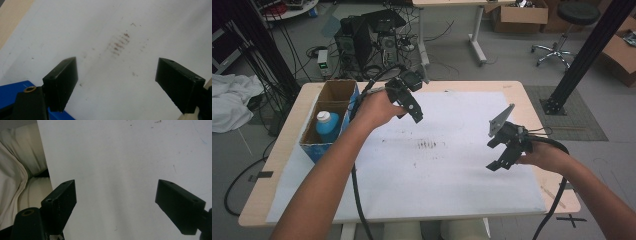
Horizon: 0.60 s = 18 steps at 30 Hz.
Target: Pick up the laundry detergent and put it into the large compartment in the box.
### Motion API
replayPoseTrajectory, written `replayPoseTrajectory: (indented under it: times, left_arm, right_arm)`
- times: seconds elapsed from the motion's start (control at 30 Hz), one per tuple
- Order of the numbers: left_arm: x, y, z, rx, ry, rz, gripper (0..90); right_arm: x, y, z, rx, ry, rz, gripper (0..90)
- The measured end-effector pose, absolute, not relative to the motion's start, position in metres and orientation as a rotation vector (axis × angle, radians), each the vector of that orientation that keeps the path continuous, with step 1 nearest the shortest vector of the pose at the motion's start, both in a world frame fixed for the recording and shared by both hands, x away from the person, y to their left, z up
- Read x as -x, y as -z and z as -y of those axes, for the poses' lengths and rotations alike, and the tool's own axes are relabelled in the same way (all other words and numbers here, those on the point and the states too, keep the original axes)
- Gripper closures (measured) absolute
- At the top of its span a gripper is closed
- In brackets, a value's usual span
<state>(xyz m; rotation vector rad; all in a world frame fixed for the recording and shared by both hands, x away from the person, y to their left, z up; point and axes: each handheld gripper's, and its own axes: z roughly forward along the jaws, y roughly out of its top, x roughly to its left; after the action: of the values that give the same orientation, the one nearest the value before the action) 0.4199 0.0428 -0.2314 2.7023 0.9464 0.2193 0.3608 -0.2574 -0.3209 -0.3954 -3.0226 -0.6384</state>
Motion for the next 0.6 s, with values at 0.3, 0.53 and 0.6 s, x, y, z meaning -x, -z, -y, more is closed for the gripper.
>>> replayPoseTrajectory:
  times: [0.3, 0.53, 0.6]
  left_arm:
    - [-0.4200, 0.2347, -0.0466, -2.703, -0.213, -0.952, 19.3]
    - [-0.4206, 0.2365, -0.0509, -2.692, -0.207, -0.964, 19.5]
    - [-0.4207, 0.2373, -0.0519, -2.688, -0.206, -0.971, 19.4]
  right_arm:
    - [-0.3606, 0.3211, 0.2543, 0.384, 0.636, 3.022, 17.1]
    - [-0.3607, 0.3221, 0.2535, 0.385, 0.633, 3.021, 17.2]
    - [-0.3605, 0.3228, 0.2528, 0.380, 0.630, 3.020, 17.1]
